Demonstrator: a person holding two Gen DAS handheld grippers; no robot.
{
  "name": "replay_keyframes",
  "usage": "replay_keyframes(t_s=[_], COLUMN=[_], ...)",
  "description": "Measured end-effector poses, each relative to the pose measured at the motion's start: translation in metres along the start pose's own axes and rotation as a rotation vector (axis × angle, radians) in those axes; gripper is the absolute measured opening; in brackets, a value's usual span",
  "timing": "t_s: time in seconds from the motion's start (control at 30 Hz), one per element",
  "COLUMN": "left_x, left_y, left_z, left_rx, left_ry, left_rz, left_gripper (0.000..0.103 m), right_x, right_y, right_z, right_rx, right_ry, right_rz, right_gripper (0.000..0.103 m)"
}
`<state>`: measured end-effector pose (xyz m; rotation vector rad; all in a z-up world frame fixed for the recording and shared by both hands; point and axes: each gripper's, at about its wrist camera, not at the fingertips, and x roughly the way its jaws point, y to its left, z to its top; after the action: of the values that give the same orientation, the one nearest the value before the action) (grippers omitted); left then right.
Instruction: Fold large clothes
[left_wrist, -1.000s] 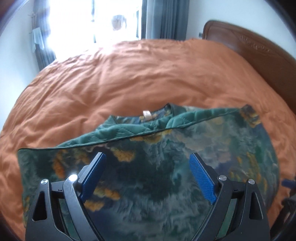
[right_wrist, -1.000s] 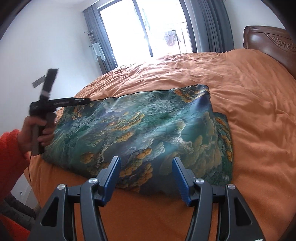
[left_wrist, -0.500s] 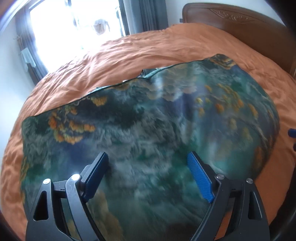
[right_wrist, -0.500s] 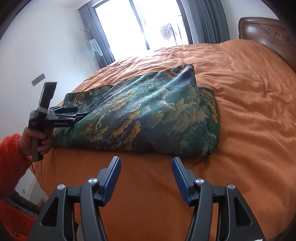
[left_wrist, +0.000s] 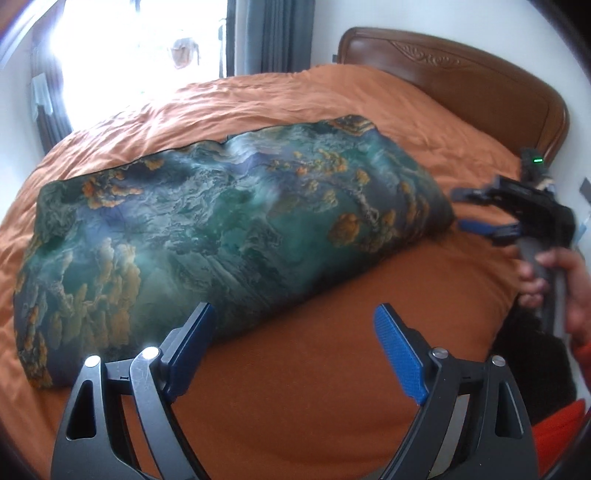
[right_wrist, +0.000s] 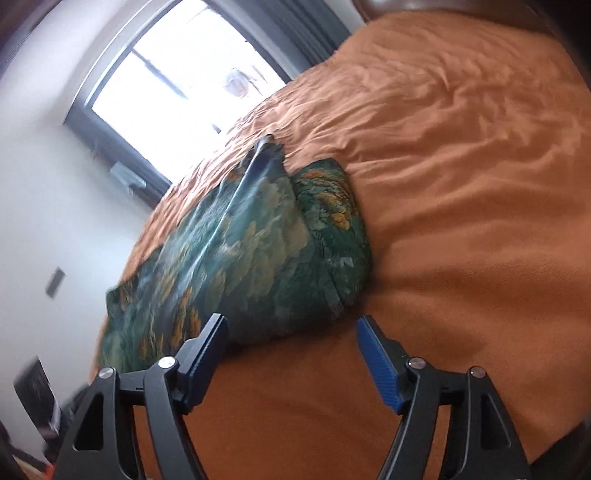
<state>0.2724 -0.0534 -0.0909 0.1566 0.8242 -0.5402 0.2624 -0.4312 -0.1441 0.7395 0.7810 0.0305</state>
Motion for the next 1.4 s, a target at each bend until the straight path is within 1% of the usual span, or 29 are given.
replay_keyframes(t_s=[0.1,0.13,0.17,0.2,0.23,0.27,0.3,0.33,0.37,0.43,0.53,0.57,0.63,0.7,0.73,0.8,0.9,0.97,1.07,1.1,1.13,1.17,1.2,1.23,1.27,1.3,1.33,1.37,1.4], left_x=[-0.009,-0.013,-0.017,-0.022,-0.027,-0.031,-0.035,-0.038,-0.042,-0.046,-0.043,-0.04,-0.026,-0.011,-0.005,-0.001,-0.004,-0.012,-0.013,-0.013,-0.012,-0.013,-0.014,-0.015,-0.018,-0.019,-0.023,-0.025,-0.031], left_y=[-0.005,-0.006,-0.006,-0.005,-0.004,-0.003,-0.003,-0.005,-0.008,-0.017,-0.036,-0.039,-0.045,-0.043,-0.039,-0.032,-0.02,-0.019,-0.02,-0.019,-0.018,-0.015,-0.01,-0.006,-0.003,0.003,0.009,0.017,0.028], left_z=[0.007,0.012,0.016,0.022,0.029,0.037,0.047,0.057,0.068,0.091,0.137,0.147,0.173,0.188,0.193,0.193,0.184,0.173,0.158,0.153,0.149,0.146,0.144,0.142,0.141,0.143,0.144,0.146,0.147], left_rx=[0.027,0.032,0.029,0.023,0.017,0.011,0.01,0.013,0.02,0.045,0.075,0.074,0.053,0.024,0.004,-0.035,-0.064,-0.036,0.012,0.024,0.035,0.041,0.025,0.013,0.015,0.014,0.009,0.003,-0.001], left_ry=[-0.013,-0.016,-0.02,-0.024,-0.027,-0.03,-0.03,-0.028,-0.03,-0.041,-0.029,-0.013,0.065,0.142,0.174,0.222,0.273,0.282,0.303,0.304,0.301,0.295,0.296,0.294,0.284,0.276,0.27,0.262,0.25], left_rz=[0.023,0.026,0.024,0.014,0.002,-0.014,-0.032,-0.051,-0.068,-0.104,-0.184,-0.213,-0.297,-0.33,-0.332,-0.325,-0.268,-0.199,-0.052,-0.005,0.04,0.063,0.034,0.017,0.021,0.018,0.009,0.001,0.001], left_gripper=[0.089,0.089,0.089,0.089,0.089,0.089,0.089,0.089,0.089,0.09,0.092,0.093,0.093,0.093,0.093,0.093,0.093,0.093,0.092,0.078,0.045,0.04,0.032,0.029,0.028,0.028,0.028,0.028,0.028], right_x=[0.04,0.05,0.06,0.065,0.065,0.063,0.057,0.048,0.039,0.02,-0.004,-0.012,-0.021,-0.027,-0.028,-0.024,-0.015,-0.007,0.005,0.007,0.009,0.01,0.012,0.012,0.011,0.006,-0.001,-0.008,-0.016], right_y=[-0.016,-0.019,-0.022,-0.024,-0.023,-0.019,-0.011,0.004,0.017,0.052,0.103,0.12,0.153,0.187,0.201,0.226,0.253,0.266,0.284,0.287,0.29,0.291,0.292,0.292,0.291,0.29,0.287,0.285,0.282], right_z=[0.014,0.016,0.016,0.015,0.015,0.015,0.014,0.012,0.01,0.004,-0.007,-0.014,-0.028,-0.05,-0.061,-0.08,-0.121,-0.142,-0.165,-0.17,-0.174,-0.177,-0.177,-0.173,-0.169,-0.167,-0.164,-0.161,-0.158], right_rx=[0.174,0.204,0.235,0.262,0.267,0.235,0.187,0.107,0.031,-0.134,-0.362,-0.438,-0.58,-0.736,-0.803,-0.926,-1.133,-1.247,-1.396,-1.427,-1.452,-1.463,-1.458,-1.439,-1.409,-1.383,-1.356,-1.325,-1.285], right_ry=[0.071,0.076,0.068,0.045,0.023,0.0,-0.031,-0.077,-0.11,-0.193,-0.292,-0.32,-0.36,-0.397,-0.412,-0.432,-0.455,-0.471,-0.5,-0.504,-0.505,-0.502,-0.491,-0.473,-0.447,-0.437,-0.412,-0.379,-0.347], right_rz=[0.051,0.057,0.062,0.063,0.057,0.028,0.006,-0.02,-0.048,-0.096,-0.124,-0.126,-0.129,-0.129,-0.125,-0.122,-0.155,-0.176,-0.194,-0.192,-0.185,-0.179,-0.174,-0.165,-0.138,-0.111,-0.069,-0.029,0.011], right_gripper=[0.078,0.08,0.077,0.071,0.054,0.042,0.038,0.032,0.03,0.029,0.029,0.029,0.029,0.029,0.029,0.029,0.029,0.029,0.029,0.029,0.029,0.029,0.029,0.033,0.043,0.049,0.065,0.07,0.071])
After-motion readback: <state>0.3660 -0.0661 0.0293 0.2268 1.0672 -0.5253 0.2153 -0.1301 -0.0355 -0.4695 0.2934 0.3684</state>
